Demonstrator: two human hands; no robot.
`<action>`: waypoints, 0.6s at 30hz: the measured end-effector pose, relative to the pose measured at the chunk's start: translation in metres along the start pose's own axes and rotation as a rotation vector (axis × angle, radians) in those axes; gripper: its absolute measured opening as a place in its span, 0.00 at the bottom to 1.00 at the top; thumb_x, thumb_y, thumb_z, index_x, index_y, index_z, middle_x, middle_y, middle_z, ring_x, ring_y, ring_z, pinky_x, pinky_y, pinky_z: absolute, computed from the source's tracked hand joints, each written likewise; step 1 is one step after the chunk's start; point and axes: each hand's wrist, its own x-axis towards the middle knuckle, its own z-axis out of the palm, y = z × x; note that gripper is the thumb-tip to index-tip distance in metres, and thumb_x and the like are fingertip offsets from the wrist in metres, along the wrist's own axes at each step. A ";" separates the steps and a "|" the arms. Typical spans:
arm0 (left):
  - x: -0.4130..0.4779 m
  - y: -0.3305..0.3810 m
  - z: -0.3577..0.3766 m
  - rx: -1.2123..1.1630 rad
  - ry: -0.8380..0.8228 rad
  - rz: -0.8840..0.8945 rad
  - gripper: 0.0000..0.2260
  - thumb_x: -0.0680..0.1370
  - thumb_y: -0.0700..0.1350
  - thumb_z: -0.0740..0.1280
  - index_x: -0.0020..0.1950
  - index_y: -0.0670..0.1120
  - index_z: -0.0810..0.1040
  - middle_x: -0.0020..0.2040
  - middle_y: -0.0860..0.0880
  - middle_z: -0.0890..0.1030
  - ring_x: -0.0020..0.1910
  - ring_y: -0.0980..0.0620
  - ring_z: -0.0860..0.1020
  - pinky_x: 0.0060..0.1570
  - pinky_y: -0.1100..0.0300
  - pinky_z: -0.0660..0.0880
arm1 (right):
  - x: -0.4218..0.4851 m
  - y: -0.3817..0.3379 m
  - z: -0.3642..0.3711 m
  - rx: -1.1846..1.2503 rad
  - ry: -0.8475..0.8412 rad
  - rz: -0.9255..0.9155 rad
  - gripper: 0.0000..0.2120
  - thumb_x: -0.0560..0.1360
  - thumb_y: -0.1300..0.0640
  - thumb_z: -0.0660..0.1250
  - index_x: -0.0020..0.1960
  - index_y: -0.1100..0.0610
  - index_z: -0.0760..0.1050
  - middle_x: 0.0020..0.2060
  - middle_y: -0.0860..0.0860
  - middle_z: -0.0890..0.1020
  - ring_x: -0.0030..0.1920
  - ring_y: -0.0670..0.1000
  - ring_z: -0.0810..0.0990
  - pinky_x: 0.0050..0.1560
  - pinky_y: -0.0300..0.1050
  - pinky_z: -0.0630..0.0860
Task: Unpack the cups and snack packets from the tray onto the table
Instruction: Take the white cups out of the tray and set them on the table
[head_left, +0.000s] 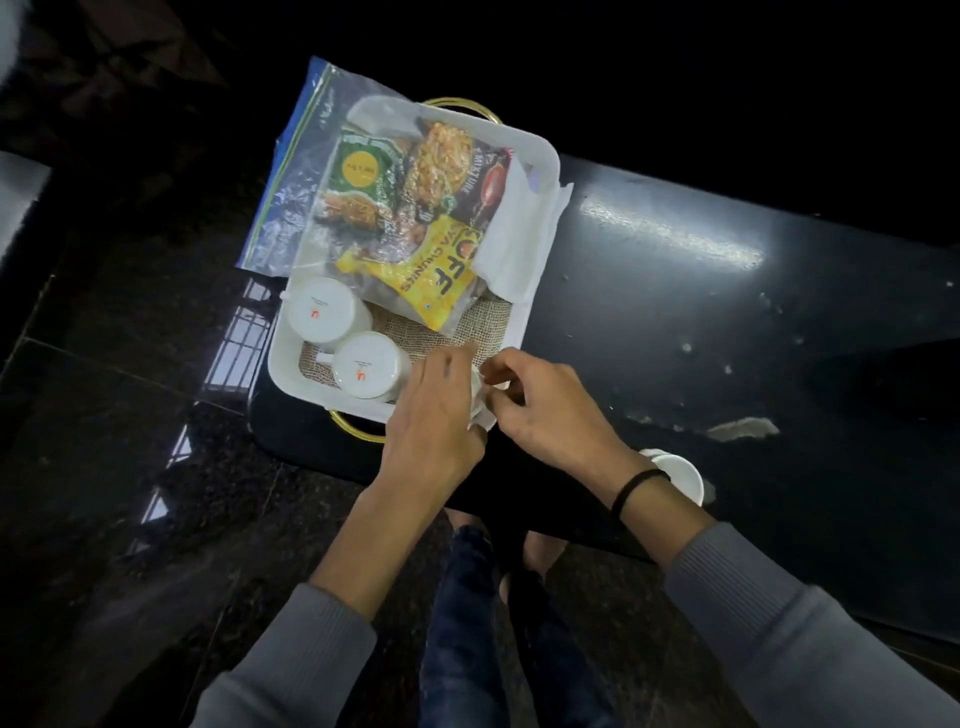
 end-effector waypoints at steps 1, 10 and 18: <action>0.001 -0.001 0.002 0.050 -0.011 0.001 0.32 0.76 0.38 0.70 0.78 0.44 0.63 0.71 0.45 0.70 0.71 0.45 0.68 0.69 0.54 0.66 | 0.002 0.001 0.001 0.003 -0.002 0.007 0.12 0.80 0.56 0.66 0.62 0.53 0.78 0.56 0.47 0.84 0.44 0.41 0.82 0.39 0.25 0.73; 0.022 0.001 0.014 0.172 -0.048 -0.066 0.23 0.75 0.44 0.71 0.69 0.47 0.69 0.66 0.46 0.71 0.66 0.45 0.70 0.60 0.53 0.68 | -0.001 0.018 -0.009 0.128 0.040 0.102 0.08 0.80 0.52 0.67 0.58 0.49 0.80 0.49 0.44 0.85 0.46 0.45 0.86 0.53 0.50 0.85; 0.024 0.039 -0.011 -0.344 0.144 -0.074 0.28 0.68 0.51 0.77 0.67 0.52 0.76 0.60 0.52 0.78 0.58 0.53 0.76 0.54 0.59 0.73 | -0.013 0.030 -0.037 0.434 0.165 0.125 0.08 0.78 0.44 0.68 0.54 0.46 0.81 0.46 0.43 0.87 0.45 0.41 0.86 0.51 0.49 0.85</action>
